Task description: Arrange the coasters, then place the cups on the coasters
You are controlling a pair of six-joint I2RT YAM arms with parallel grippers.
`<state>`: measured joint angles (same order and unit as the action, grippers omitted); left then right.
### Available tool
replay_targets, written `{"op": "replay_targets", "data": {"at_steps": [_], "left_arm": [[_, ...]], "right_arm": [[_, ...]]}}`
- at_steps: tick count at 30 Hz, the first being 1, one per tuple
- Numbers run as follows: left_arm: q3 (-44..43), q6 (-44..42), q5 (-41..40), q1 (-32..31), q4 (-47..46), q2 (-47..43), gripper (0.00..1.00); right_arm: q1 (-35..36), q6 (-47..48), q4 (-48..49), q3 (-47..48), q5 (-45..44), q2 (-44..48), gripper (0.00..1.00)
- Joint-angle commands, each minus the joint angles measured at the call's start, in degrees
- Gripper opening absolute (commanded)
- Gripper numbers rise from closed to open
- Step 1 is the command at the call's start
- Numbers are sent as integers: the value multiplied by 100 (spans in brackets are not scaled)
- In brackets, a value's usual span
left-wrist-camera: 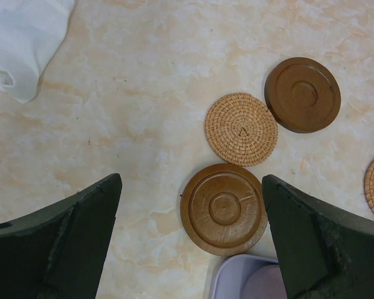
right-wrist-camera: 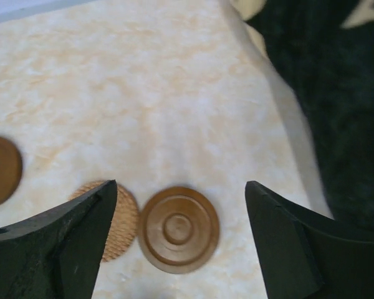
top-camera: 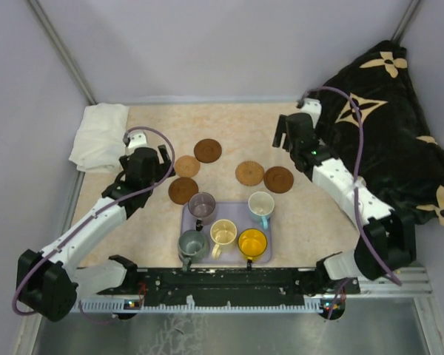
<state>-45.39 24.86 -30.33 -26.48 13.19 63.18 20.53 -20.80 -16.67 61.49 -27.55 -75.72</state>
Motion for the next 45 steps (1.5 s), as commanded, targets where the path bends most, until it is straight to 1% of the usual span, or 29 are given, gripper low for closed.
{"op": "replay_targets", "data": {"at_steps": [1, 3, 5, 8, 12, 15, 19, 20, 26, 36, 41, 45], "left_arm": [[168, 128, 147, 31, -504, 0, 100], [209, 136, 171, 33, -551, 38, 100], [231, 146, 135, 43, -542, 103, 100], [254, 157, 66, 47, -521, 171, 100], [292, 217, 28, 55, -519, 195, 100], [328, 252, 44, 63, -514, 183, 100], [385, 271, 62, 64, -510, 164, 100], [388, 267, 62, 72, -503, 161, 100], [403, 272, 37, 79, -466, 182, 100], [443, 298, 71, 88, -465, 239, 100], [461, 311, 76, 90, -449, 235, 99], [476, 309, 42, 98, -427, 198, 99]], "right_arm": [[242, 585, 470, 962, 514, -876, 78], [331, 666, 249, 1540, 713, -1442, 75], [482, 797, 2, 2245, 705, -2199, 70], [764, 1104, -127, 2981, 622, -2920, 65], [1028, 1402, -147, 3669, 590, -3699, 64], [1098, 1475, -352, 4285, 790, -4256, 68], [1177, 1625, -674, 4979, 1021, -4932, 81], [1199, 1657, -764, 5114, 1112, -5060, 83], [1324, 1815, -612, 5219, 1385, -5371, 98], [1562, 2110, -744, 5626, 1697, -5778, 99], [1607, 2092, -858, 5865, 1973, -6019, 99], [1616, 2062, -979, 6077, 2021, -6236, 99]]}}
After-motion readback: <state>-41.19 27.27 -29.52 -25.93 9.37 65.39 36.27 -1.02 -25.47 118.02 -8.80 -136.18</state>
